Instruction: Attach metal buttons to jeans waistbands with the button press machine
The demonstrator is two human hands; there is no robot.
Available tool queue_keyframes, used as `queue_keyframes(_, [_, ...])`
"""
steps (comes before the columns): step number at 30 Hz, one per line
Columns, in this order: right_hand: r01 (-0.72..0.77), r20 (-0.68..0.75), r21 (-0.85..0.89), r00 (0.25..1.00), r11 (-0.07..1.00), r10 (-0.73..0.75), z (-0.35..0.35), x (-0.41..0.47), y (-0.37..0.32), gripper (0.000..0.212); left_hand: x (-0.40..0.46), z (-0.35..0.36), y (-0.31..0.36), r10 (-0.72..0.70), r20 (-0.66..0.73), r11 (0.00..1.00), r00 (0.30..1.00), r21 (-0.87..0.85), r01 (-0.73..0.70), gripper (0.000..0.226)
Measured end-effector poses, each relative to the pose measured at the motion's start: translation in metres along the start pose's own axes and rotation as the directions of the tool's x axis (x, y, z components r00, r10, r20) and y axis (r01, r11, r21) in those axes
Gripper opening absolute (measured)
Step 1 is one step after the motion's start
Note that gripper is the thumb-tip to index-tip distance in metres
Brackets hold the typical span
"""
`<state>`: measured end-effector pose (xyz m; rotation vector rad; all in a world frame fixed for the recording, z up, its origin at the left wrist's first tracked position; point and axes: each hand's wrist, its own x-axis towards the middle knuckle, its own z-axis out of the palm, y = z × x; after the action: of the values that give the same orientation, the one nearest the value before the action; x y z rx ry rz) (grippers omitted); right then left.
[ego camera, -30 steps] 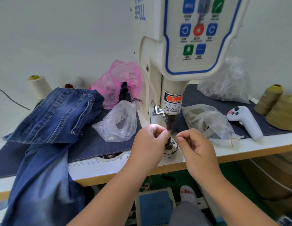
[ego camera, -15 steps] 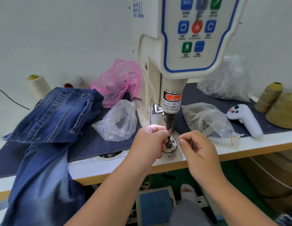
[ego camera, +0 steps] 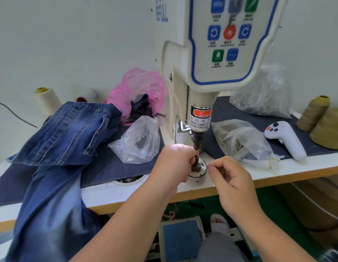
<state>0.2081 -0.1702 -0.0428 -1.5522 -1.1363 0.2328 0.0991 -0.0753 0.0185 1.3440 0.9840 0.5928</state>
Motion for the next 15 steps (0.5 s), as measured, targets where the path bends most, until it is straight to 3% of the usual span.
queue_keyframes(4, [-0.004,-0.007,0.008,1.0,1.0,0.004,0.0,-0.003,0.001,0.022,-0.003,0.001,0.0,-0.06,0.039,0.986,0.997,-0.156,0.066,0.011])
queue_keyframes(8, [0.01,-0.002,0.002,1.0,1.0,-0.01,0.0,-0.006,0.002,0.025,-0.006,0.0,-0.008,-0.007,0.083,0.939,0.997,-0.342,0.035,0.022])
queue_keyframes(15, [0.02,-0.002,-0.003,1.0,1.0,-0.02,-0.001,-0.008,0.001,0.026,-0.008,-0.006,-0.014,-0.002,0.133,0.893,0.991,-0.447,0.062,0.025])
